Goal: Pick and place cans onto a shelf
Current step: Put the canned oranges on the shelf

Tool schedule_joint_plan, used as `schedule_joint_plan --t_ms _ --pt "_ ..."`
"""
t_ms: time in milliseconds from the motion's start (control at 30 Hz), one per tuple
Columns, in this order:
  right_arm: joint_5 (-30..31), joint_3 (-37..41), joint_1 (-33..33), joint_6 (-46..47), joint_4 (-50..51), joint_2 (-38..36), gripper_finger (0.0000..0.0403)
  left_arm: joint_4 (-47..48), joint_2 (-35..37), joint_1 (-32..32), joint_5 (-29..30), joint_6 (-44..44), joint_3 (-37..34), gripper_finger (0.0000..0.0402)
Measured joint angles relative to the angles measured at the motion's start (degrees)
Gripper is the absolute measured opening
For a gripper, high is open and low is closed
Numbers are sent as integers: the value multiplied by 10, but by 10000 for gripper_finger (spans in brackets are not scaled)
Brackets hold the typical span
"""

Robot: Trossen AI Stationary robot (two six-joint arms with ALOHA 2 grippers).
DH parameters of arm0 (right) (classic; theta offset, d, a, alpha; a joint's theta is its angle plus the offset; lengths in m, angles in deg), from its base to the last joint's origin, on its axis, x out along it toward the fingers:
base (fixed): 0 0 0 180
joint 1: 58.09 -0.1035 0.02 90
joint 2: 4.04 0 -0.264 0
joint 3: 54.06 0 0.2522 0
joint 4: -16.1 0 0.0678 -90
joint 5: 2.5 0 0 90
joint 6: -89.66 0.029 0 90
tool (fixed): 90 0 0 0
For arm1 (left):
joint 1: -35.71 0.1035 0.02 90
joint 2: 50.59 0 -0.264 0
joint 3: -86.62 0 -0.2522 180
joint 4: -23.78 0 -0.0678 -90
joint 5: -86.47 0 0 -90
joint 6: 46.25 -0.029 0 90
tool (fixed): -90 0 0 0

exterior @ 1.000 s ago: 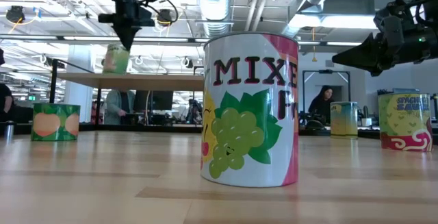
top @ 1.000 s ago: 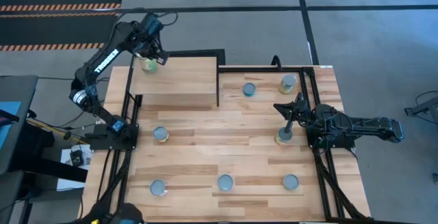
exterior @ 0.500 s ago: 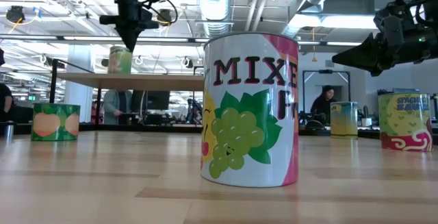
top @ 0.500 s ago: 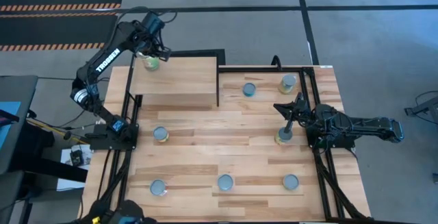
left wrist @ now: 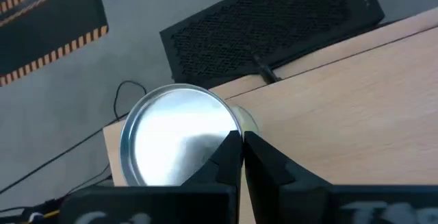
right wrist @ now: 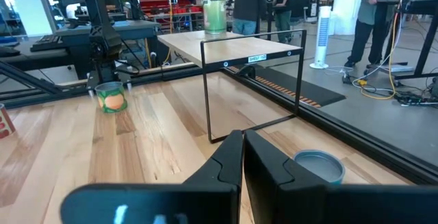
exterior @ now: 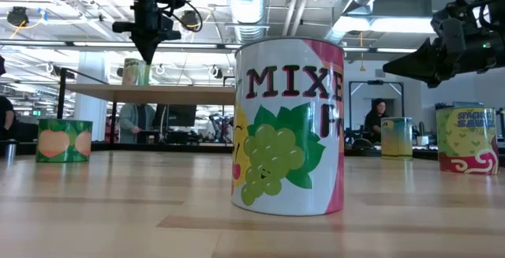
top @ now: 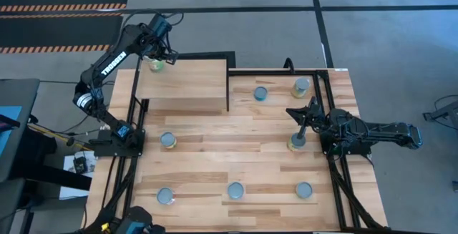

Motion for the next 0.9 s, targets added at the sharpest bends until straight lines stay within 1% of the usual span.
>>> schedule_joint_plan --t_ms 133,300,567,667,900 --pt "0 0 0 0 0 0 40 -19 2 -5 -17 1 -1 4" --pt "0 0 0 0 0 0 40 -14 2 -5 -19 5 -2 9" --pt "0 0 0 0 0 0 40 -2 1 -3 -21 5 24 4" --pt "0 0 0 0 0 0 40 -1 1 -3 -34 6 24 1" --pt "0 0 0 0 0 0 40 6 1 0 -33 10 25 0"
